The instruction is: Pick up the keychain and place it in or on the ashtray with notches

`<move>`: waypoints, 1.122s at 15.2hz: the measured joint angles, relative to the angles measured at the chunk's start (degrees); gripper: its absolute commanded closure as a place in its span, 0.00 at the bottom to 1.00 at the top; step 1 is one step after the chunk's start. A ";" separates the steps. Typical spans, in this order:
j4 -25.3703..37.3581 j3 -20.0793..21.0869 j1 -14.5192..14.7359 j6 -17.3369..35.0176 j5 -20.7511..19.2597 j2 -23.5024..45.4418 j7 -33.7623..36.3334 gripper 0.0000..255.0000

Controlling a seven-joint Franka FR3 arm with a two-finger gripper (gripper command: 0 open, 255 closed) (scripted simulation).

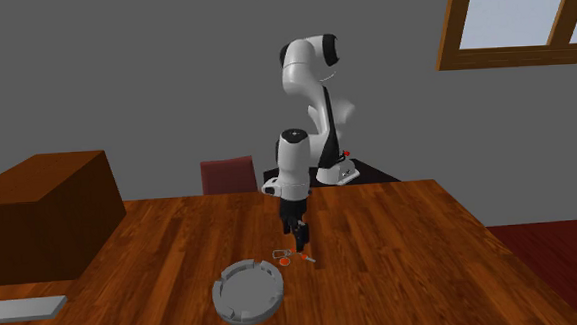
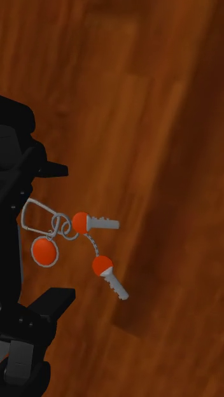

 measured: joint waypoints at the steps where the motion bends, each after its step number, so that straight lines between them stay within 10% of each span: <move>1: 0.09 -0.38 0.32 0.55 -0.60 0.71 0.42 0.00; 11: 0.63 -2.08 1.64 2.80 -2.98 3.76 2.02 0.00; 12: 0.63 -2.08 1.64 2.80 -2.98 3.76 2.02 1.00; 17: 0.74 -2.13 1.58 2.18 -2.99 3.41 2.06 1.00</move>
